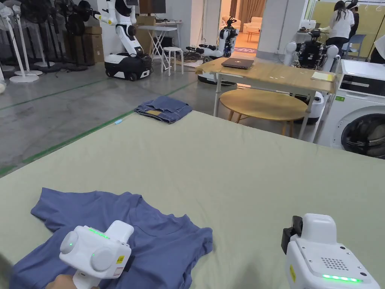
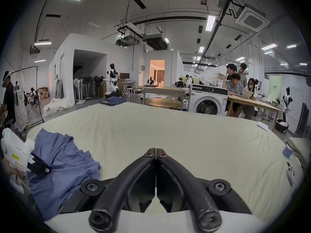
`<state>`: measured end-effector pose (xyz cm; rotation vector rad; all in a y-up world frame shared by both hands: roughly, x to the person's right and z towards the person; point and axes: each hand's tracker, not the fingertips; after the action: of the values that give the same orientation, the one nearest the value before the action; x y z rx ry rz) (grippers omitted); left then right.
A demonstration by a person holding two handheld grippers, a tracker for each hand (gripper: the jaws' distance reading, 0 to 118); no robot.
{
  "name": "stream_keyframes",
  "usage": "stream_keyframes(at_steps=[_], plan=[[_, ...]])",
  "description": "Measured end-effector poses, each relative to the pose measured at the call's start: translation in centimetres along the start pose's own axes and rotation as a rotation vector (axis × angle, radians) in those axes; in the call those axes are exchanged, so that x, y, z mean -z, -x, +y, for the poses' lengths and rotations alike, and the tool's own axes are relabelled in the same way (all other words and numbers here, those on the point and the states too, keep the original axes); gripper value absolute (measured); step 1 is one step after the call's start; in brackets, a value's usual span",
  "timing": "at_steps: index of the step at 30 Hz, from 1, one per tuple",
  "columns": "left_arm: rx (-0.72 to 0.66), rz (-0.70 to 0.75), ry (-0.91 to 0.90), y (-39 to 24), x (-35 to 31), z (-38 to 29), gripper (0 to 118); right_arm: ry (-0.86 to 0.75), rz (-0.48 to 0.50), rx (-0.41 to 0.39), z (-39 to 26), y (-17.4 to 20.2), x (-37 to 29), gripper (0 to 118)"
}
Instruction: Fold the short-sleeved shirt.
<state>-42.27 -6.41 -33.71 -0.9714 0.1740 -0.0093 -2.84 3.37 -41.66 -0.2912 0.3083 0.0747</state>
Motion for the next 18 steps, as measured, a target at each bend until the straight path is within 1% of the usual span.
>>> stream_keyframes(at_steps=[2,4,6,7,8,11,13,15,18], plan=[[-0.058,0.005,-0.082,-0.4,-1.9,-0.7,0,0.006,-0.024,0.015,0.1,-0.2,-0.1,0],[-0.14,-0.013,-0.158,-0.1,-3.0,-0.2,0,0.006,-0.016,0.053,0.5,-0.3,-0.8,0],[-0.149,-0.025,-0.216,-0.5,-4.7,0.9,0,0.001,-0.024,0.05,0.8,-0.4,-1.2,0],[-0.149,0.0,-0.251,-0.7,-5.5,1.4,0,-0.008,-0.03,0.043,0.7,-0.9,-0.9,0],[-0.153,-0.02,-0.255,-0.7,-6.3,2.3,0,-0.019,-0.037,0.031,0.9,-1.2,-0.9,0],[-0.202,-0.064,-0.372,-0.9,-9.3,5.1,0,-0.055,-0.051,0.026,1.8,-2.1,-1.4,0],[-0.202,-0.096,-0.424,-1.2,-11.2,7.2,0,-0.069,-0.059,0.023,2.5,-2.8,-1.8,0],[-0.153,-0.089,-0.493,-2.6,-13.7,9.7,0,-0.084,-0.067,0.016,3.1,-3.7,-2.3,0],[-0.127,-0.166,-0.581,-4.7,-16.8,13.5,0,-0.109,-0.099,0.006,3.6,-5.1,-3.1,0]])
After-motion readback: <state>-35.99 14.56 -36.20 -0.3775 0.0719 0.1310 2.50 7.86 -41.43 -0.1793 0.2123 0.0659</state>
